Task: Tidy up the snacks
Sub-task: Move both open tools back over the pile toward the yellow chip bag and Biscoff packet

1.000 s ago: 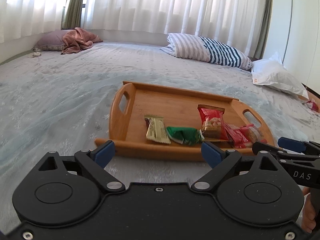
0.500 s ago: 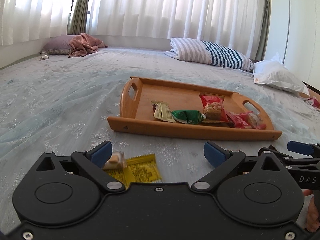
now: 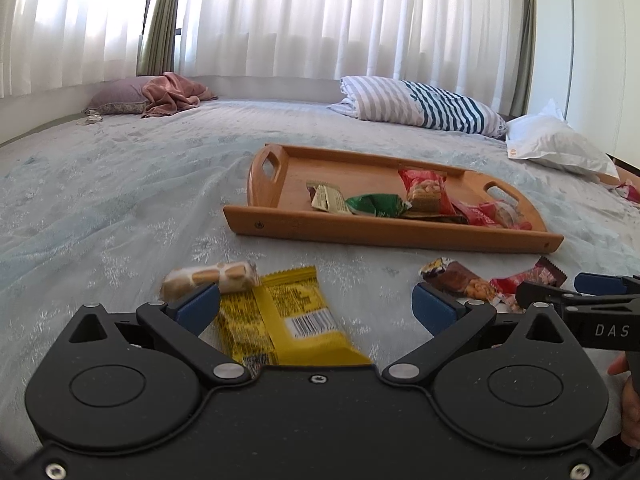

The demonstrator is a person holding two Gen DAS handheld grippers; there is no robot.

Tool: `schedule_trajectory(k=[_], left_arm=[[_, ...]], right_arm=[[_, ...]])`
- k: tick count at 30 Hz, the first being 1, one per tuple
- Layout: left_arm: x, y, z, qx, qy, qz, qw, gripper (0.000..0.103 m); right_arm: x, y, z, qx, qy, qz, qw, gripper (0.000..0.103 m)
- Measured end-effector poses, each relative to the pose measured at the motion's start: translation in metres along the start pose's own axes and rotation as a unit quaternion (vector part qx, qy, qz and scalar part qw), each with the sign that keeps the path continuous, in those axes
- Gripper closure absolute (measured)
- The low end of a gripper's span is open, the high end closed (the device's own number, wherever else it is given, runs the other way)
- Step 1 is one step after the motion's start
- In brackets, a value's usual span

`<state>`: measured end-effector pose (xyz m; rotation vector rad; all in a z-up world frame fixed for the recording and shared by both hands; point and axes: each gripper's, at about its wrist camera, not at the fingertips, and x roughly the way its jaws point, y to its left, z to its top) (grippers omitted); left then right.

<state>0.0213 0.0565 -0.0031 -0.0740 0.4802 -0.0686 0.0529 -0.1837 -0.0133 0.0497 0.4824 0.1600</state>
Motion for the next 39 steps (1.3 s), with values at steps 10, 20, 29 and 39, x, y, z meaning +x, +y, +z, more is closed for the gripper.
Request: schedule_trajectory(k=[10,20,29,39], left_arm=[[0.002,-0.009,-0.011,0.032,-0.003,0.022,0.9992,0.000],[-0.005,-0.003,-0.014,0.026,-0.027,0.032,0.9988,0.000],[-0.001,-0.002,-0.019,0.016,-0.011,0.037,0.9991,0.001],[0.003,-0.002,-0.018,0.010,-0.005,0.037,0.9992,0.002]], right_arm=[[0.002,-0.003,-0.004,0.010,0.000,0.009,1.000,0.000],[0.003,-0.002,-0.005,0.002,-0.004,0.012,1.000,0.000],[-0.004,0.012,-0.010,-0.040,-0.017,-0.001,0.999,0.000],[-0.012,0.014,-0.018,-0.013,-0.014,-0.004,1.000,0.002]])
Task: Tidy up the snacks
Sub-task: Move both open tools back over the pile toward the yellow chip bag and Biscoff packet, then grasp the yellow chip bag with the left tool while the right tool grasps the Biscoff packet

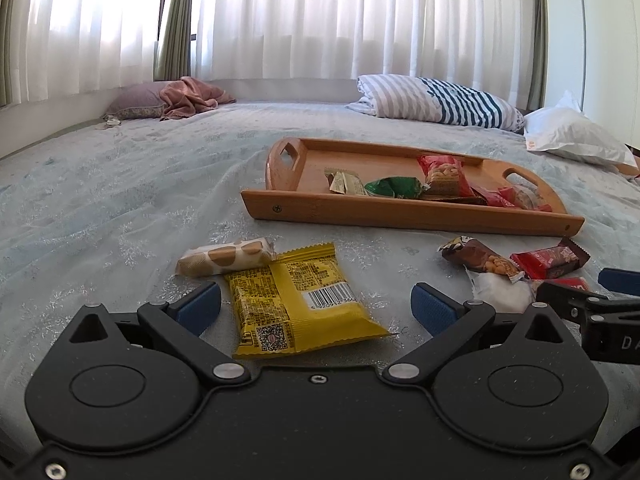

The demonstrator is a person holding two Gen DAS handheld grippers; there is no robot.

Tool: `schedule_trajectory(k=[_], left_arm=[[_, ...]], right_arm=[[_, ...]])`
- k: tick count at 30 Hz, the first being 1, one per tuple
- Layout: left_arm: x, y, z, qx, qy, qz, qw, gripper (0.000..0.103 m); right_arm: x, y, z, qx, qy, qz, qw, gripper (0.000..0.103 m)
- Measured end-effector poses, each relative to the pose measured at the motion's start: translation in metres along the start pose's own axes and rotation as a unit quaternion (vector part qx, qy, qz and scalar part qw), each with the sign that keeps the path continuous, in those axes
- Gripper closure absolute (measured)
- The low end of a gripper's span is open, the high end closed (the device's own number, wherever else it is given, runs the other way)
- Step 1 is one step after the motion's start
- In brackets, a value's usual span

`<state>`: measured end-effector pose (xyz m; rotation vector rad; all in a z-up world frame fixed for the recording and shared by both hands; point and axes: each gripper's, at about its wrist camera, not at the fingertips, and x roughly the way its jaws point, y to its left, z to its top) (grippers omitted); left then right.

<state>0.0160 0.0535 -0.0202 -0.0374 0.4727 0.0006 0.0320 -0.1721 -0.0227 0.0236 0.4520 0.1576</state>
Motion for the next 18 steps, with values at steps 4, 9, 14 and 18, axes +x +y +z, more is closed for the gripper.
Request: schedule_trajectory(k=[4,9,14,18], left_arm=[[0.004,-0.001,0.002,-0.001,0.017,0.009,0.9998,0.008],[0.004,-0.001,0.004,-0.001,0.023,0.014,0.9996,0.023],[0.002,-0.002,0.005,0.001,0.030,0.007,0.9995,0.043],[0.000,-0.003,0.008,0.002,0.033,0.006,0.9994,0.046]], right_arm=[[-0.004,0.005,-0.002,-0.002,-0.003,-0.007,1.000,0.011],[-0.009,0.013,-0.003,-0.010,-0.005,-0.010,1.000,0.021],[-0.010,0.017,-0.003,-0.018,-0.008,-0.010,1.000,0.028],[-0.010,0.017,-0.001,-0.012,-0.004,-0.006,1.000,0.034]])
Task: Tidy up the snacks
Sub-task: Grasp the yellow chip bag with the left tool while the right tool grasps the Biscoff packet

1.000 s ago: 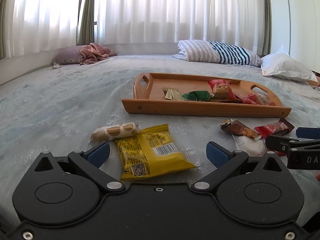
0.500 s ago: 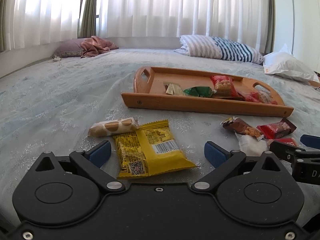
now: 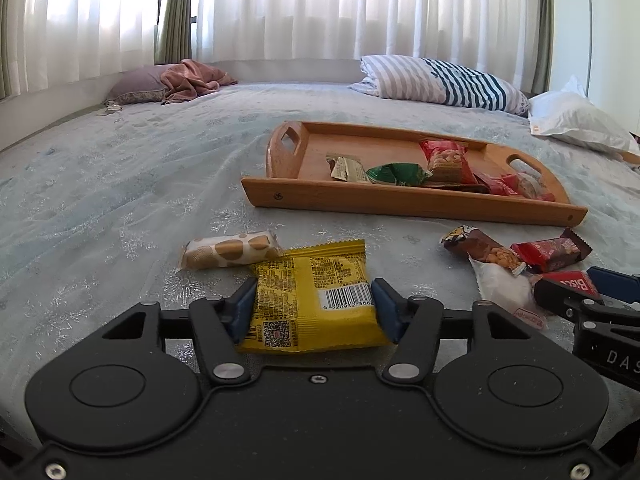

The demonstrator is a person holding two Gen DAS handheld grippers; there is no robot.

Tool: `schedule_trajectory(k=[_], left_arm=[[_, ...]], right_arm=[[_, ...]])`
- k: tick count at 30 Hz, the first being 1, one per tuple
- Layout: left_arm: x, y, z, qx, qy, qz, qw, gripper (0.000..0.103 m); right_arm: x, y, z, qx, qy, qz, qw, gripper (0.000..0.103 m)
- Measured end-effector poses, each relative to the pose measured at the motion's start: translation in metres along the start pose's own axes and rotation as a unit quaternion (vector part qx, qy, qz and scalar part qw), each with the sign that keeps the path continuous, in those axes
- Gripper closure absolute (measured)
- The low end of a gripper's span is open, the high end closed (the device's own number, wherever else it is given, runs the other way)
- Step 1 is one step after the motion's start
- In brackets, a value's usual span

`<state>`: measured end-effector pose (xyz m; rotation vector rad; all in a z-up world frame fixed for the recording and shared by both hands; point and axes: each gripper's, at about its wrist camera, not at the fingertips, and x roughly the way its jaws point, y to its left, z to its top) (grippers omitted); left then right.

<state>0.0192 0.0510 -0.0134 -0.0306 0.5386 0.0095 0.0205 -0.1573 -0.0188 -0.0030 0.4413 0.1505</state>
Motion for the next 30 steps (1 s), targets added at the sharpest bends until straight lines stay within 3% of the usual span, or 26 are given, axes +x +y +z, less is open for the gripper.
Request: schedule_trajectory(k=[9,11,14,15,17,22,25,30], left_arm=[[-0.010,0.004,0.002,-0.027,-0.004,-0.010,0.9996,0.051],[-0.013,0.004,0.003,-0.025,-0.007,-0.010,0.9996,0.051],[-0.018,0.003,0.004,-0.022,-0.013,-0.012,0.9996,0.052],[-0.019,0.002,0.005,-0.020,-0.015,-0.013,0.9996,0.052],[-0.021,0.001,0.006,-0.017,-0.019,-0.012,0.9996,0.052],[-0.023,-0.001,0.008,-0.016,-0.022,-0.013,0.9995,0.052],[-0.023,-0.002,0.008,-0.015,-0.022,-0.013,0.9996,0.052],[-0.024,-0.006,0.007,-0.010,-0.022,-0.014,0.9996,0.051]], right_arm=[[-0.005,-0.004,0.005,0.004,-0.002,0.004,1.000,0.038],[-0.007,-0.004,0.006,0.003,-0.004,-0.004,1.000,0.048],[-0.007,-0.006,0.009,0.001,-0.004,-0.008,1.000,0.050],[-0.007,-0.007,0.010,0.002,-0.003,-0.008,1.000,0.049],[-0.007,-0.010,0.010,0.013,-0.001,-0.004,1.000,0.037],[-0.010,-0.002,0.005,0.003,0.002,0.005,1.000,0.032],[-0.011,0.005,0.003,-0.009,-0.003,0.008,1.000,0.019],[-0.005,0.014,0.001,-0.016,-0.001,-0.017,1.000,0.017]])
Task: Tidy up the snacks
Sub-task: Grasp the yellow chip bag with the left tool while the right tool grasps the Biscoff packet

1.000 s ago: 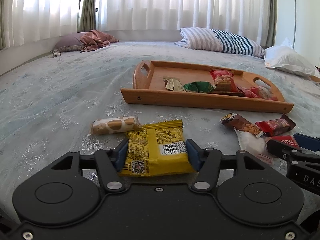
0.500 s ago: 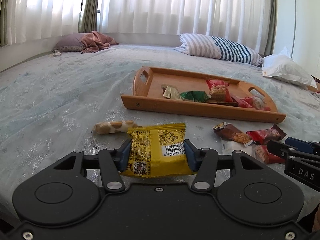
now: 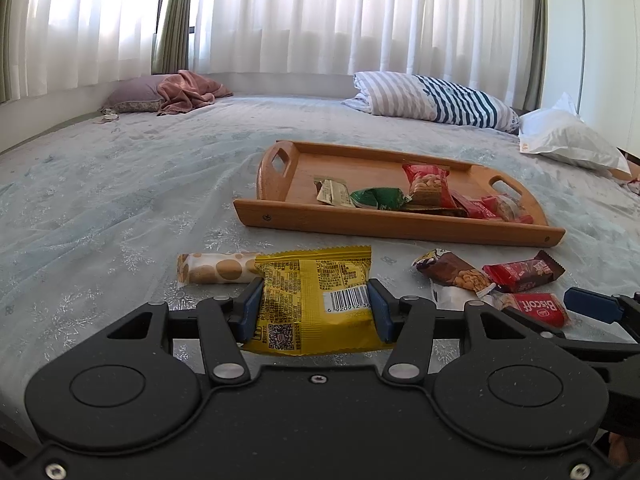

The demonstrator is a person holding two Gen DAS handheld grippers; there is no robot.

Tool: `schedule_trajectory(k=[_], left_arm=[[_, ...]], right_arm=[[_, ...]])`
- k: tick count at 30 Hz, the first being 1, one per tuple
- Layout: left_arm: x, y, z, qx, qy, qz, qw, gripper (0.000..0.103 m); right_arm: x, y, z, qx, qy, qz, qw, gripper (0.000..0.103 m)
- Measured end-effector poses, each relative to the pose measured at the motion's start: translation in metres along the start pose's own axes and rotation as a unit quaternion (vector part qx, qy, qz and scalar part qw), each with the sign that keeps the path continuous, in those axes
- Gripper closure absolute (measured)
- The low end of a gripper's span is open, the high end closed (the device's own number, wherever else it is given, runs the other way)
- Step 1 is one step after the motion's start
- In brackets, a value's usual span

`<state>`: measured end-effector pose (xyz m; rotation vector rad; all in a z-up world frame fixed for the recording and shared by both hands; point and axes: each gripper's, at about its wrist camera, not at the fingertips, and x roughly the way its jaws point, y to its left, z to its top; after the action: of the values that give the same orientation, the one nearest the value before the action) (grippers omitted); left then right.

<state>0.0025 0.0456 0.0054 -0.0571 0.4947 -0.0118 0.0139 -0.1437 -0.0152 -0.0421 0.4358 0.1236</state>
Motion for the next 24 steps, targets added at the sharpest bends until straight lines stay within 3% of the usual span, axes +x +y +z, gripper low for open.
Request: schedule_trajectory(k=[5,9,18,24], left_arm=[[-0.001,-0.001,0.000,0.005,-0.002,0.001,1.0000,0.051],[0.000,-0.002,0.000,0.009,-0.005,0.002,0.9999,0.051],[0.002,-0.003,0.007,0.010,-0.013,-0.001,0.9999,0.051],[0.002,-0.003,0.010,0.007,-0.015,-0.005,0.9998,0.051]], right_arm=[[0.004,-0.004,-0.001,0.023,0.004,-0.038,0.999,0.018],[0.006,-0.011,-0.001,0.039,0.015,-0.032,0.999,0.018],[0.014,0.006,0.006,-0.012,0.032,-0.016,0.999,0.018],[0.014,0.002,0.012,-0.006,0.034,-0.014,0.999,0.039]])
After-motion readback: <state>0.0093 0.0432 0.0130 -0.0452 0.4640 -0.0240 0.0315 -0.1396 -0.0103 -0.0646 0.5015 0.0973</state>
